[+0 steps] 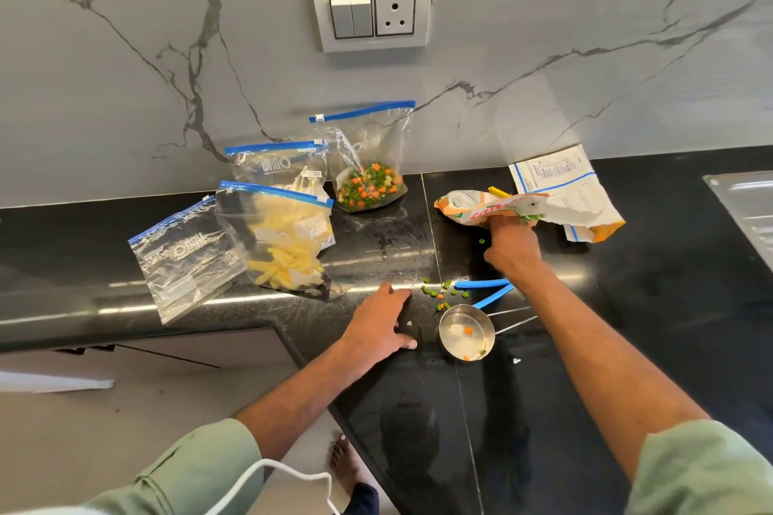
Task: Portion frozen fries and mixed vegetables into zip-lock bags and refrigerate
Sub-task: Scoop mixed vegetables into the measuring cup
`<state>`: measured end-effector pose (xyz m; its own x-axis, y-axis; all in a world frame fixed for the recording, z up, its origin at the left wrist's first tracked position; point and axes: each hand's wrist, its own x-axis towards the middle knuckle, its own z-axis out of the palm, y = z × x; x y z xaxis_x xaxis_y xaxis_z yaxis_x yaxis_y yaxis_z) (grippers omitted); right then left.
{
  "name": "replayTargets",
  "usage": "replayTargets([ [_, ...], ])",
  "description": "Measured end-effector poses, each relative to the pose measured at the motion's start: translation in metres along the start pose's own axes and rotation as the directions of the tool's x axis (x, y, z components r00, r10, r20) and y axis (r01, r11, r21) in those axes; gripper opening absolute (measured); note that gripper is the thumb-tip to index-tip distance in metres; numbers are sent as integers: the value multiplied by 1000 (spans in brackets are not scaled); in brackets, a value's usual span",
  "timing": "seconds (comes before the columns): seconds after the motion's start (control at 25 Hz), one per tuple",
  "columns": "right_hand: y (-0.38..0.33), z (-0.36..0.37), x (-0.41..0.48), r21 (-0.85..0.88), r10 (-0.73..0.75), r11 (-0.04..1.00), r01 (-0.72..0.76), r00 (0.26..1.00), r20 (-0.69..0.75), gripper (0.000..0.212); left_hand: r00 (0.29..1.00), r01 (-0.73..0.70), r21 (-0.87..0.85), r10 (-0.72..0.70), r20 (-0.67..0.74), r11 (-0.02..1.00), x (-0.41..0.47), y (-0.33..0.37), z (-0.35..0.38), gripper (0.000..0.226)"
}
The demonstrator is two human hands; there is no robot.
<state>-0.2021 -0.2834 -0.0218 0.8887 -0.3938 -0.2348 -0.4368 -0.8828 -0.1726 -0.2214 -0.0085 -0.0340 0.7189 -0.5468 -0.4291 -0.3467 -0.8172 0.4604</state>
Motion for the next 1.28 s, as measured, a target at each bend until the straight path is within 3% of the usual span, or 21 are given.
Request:
replayTargets([
  [0.12,-4,3,-2,-18,-57,998,57,998,-3,42,998,-13,-91,6,-70,996,0,-1,6,67],
  [0.24,-17,9,-9,63,-144,988,143,989,16,37,985,-29,-75,16,-169,997,9,4,9,38],
  [0.36,-26,15,-17,198,-248,957,213,952,178,35,972,-55,-95,32,-231,994,24,16,8,27],
  [0.48,-19,8,-23,351,-384,900,258,850,360,30,965,-95,-236,32,-261,967,31,28,10,33],
  [0.56,-10,5,-26,330,-433,886,326,837,336,38,963,-105,-289,25,-267,952,24,26,11,47],
  [0.64,3,6,-32,269,-450,888,373,827,337,52,976,-87,-234,35,-216,968,14,16,13,74],
  [0.72,13,8,-38,257,-456,887,385,820,346,50,990,-40,-135,21,-141,990,5,4,16,99],
  [0.84,27,3,-41,252,-439,896,365,814,380,40,991,-21,-102,7,-134,995,-1,-1,19,104],
  [1.12,15,9,-50,287,-394,908,306,858,331,51,982,-46,-163,15,-187,985,15,21,23,56],
  [1.28,2,30,-52,426,-314,886,184,913,261,43,970,-75,-198,26,-243,977,25,35,29,29],
])
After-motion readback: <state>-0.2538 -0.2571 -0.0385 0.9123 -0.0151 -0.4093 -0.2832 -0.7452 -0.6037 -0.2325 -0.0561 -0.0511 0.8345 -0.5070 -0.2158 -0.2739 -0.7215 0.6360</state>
